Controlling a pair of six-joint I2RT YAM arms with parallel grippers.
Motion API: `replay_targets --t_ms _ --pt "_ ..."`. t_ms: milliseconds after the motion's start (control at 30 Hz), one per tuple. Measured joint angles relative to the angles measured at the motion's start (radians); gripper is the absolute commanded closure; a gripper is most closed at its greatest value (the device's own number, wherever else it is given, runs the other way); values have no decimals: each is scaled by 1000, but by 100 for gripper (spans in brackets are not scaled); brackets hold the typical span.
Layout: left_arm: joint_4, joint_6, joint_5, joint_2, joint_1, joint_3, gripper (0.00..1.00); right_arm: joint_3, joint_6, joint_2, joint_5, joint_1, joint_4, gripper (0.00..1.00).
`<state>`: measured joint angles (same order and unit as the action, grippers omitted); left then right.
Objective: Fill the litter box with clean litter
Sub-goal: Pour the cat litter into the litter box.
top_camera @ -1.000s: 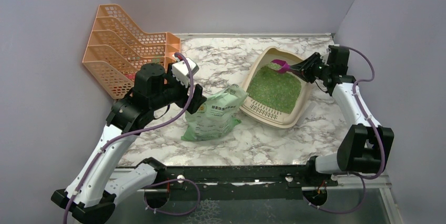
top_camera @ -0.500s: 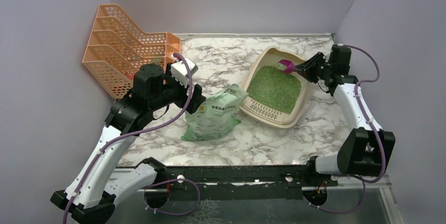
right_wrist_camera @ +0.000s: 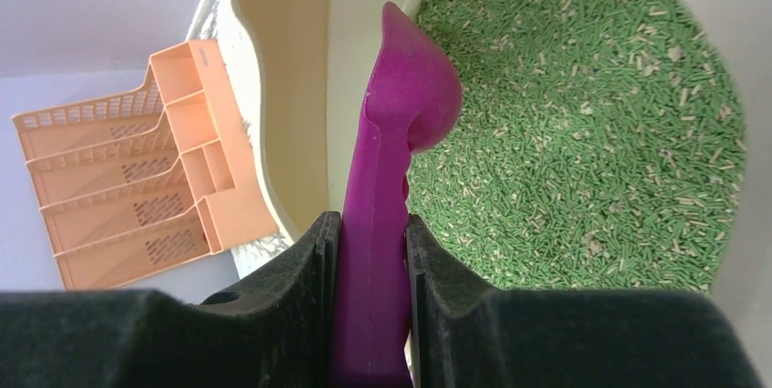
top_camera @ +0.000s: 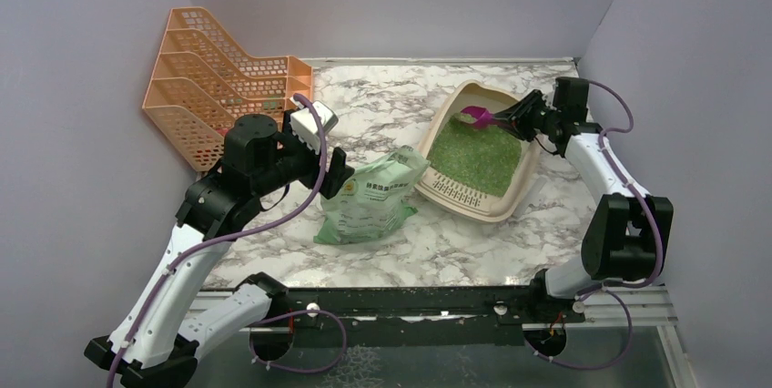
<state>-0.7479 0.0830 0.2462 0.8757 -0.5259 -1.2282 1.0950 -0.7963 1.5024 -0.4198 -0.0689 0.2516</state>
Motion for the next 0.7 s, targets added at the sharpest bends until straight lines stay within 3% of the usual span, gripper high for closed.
replay_targets --t_ms 467,700 --pt "0 -9 0 3 0 0 10 34 41 -5 105 38 4 99" --pt "0 -12 0 5 0 0 9 33 108 -77 177 50 105 99"
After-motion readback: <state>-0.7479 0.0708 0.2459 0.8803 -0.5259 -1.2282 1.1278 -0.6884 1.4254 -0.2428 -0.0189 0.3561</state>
